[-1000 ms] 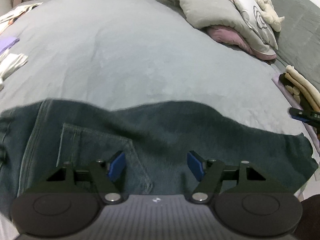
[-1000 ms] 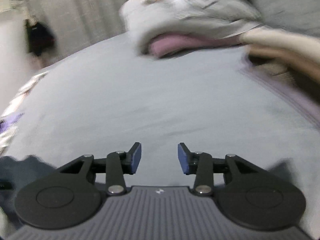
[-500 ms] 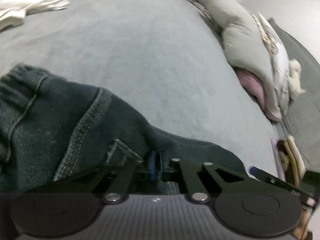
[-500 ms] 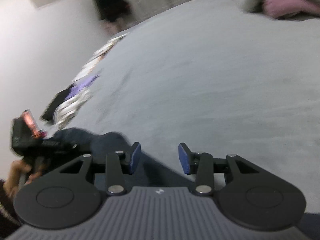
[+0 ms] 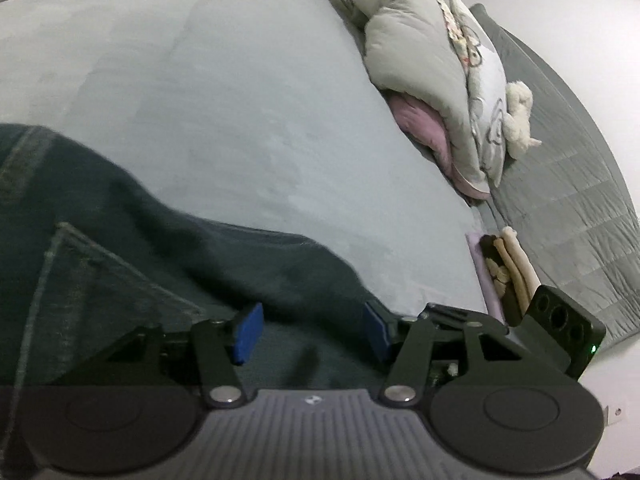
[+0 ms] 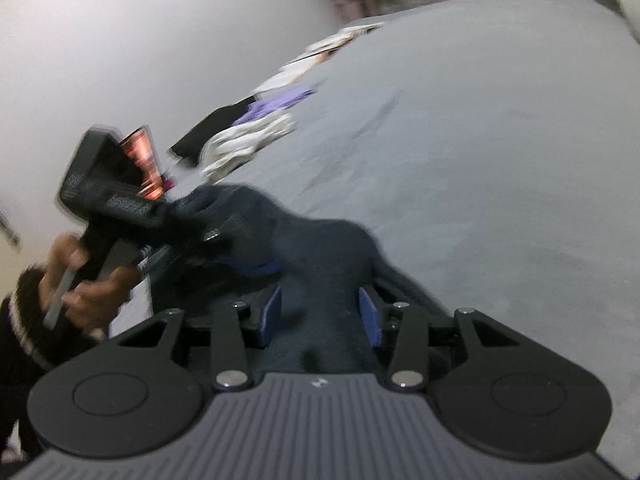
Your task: Fold clothes
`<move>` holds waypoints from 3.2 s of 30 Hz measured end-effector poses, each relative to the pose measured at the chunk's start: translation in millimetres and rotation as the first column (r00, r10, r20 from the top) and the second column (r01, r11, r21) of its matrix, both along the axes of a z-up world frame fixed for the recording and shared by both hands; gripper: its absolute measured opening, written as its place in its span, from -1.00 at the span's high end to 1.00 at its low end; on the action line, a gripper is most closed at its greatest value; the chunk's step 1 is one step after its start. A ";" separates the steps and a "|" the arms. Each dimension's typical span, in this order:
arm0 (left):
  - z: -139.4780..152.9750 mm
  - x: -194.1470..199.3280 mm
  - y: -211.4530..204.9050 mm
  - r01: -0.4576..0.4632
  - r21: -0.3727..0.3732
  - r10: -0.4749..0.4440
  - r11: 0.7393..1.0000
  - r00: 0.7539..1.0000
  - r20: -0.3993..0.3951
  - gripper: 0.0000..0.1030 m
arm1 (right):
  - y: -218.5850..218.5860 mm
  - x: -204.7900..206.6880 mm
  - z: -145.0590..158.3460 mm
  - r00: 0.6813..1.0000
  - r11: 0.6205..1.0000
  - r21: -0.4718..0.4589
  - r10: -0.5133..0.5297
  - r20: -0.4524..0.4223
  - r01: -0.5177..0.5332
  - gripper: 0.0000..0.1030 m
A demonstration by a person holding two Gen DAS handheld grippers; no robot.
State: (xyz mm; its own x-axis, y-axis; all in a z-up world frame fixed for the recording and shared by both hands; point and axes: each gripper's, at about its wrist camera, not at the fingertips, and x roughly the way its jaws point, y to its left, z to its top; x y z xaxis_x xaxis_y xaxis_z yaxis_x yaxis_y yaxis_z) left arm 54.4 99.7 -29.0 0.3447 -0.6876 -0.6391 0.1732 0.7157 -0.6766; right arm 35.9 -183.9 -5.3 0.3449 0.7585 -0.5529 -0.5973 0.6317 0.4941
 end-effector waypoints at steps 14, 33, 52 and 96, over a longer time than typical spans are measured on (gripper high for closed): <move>-10.1 -12.1 -28.6 0.028 0.163 -0.029 0.986 1.000 0.007 0.58 | -4.2 -9.3 -3.0 0.995 0.996 0.029 0.081 -0.052 -0.080 0.12; -10.6 -37.6 6.4 0.146 0.142 -0.158 0.979 0.984 0.078 0.29 | -8.1 59.6 -65.4 0.831 0.794 0.457 -0.107 -0.546 0.402 0.04; 26.0 -52.6 65.2 -0.053 0.307 -0.018 0.950 0.974 0.225 0.26 | -18.1 56.5 -19.4 0.928 0.932 0.139 -0.300 -0.219 0.334 0.34; 21.3 -24.9 101.1 -0.215 0.457 0.037 0.863 0.929 0.367 0.83 | 89.2 2.5 -13.9 0.920 0.928 -0.287 -0.123 0.371 0.239 0.33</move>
State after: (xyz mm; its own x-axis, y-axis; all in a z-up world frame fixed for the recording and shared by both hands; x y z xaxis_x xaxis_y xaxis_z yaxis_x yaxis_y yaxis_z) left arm 29.6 200.9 -7.6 0.6597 -0.2592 -0.7054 0.2105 0.9648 -0.1576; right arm 38.4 -94.6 -19.1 0.6698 0.4664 -0.5777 -0.5514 0.8336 0.0337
